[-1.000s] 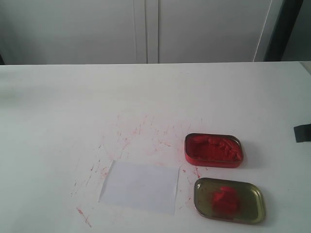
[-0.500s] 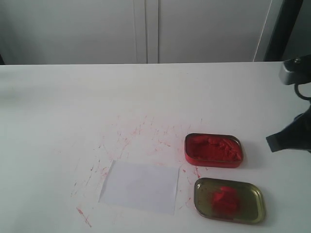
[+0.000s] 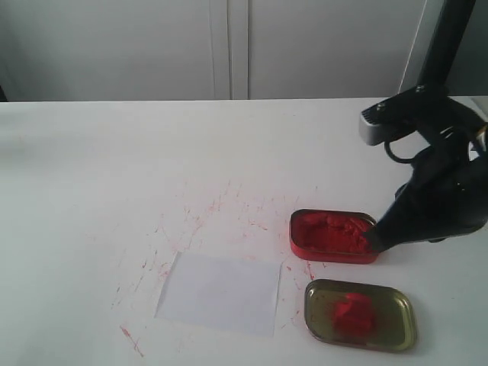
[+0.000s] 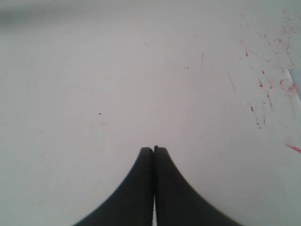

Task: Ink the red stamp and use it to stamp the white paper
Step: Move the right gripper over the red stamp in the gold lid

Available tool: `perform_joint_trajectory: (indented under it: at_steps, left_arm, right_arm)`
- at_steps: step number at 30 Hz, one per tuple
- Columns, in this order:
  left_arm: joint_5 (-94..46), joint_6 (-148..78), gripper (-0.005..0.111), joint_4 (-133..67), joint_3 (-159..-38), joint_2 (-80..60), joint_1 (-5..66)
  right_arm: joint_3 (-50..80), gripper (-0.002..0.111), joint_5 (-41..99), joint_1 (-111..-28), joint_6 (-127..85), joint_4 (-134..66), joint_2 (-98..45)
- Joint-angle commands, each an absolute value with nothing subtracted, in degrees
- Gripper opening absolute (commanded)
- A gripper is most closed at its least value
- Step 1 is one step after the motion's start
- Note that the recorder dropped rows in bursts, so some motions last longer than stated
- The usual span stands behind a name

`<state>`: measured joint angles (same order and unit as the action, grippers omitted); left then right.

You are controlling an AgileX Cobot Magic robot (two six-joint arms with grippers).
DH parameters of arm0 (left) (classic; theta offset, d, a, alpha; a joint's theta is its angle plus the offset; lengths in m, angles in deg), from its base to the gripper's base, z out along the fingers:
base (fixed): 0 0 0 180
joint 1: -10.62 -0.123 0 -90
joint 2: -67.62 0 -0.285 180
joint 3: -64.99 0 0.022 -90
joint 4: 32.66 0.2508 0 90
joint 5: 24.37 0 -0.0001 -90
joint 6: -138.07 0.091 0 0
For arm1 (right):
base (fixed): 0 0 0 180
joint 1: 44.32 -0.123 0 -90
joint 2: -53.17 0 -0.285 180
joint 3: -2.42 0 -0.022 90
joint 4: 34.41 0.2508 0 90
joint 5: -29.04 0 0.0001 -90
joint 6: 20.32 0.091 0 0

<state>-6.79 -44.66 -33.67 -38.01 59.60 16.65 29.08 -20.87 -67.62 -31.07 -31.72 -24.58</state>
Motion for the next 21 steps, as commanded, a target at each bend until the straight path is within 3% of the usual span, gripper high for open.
perform_joint_trajectory:
  at_steps: [1,21]
  left_arm:
    - [-6.9,-44.7,0.000,-34.1,-37.8,59.8,16.5]
    - [-6.9,-44.7,0.000,-34.1,-37.8,59.8,16.5]
  right_arm:
    - [27.9,0.000,-21.8,-71.2,-35.6,-31.4,-26.8]
    - [27.4,0.000,-22.1,-82.0,-47.8,-31.3,-33.5]
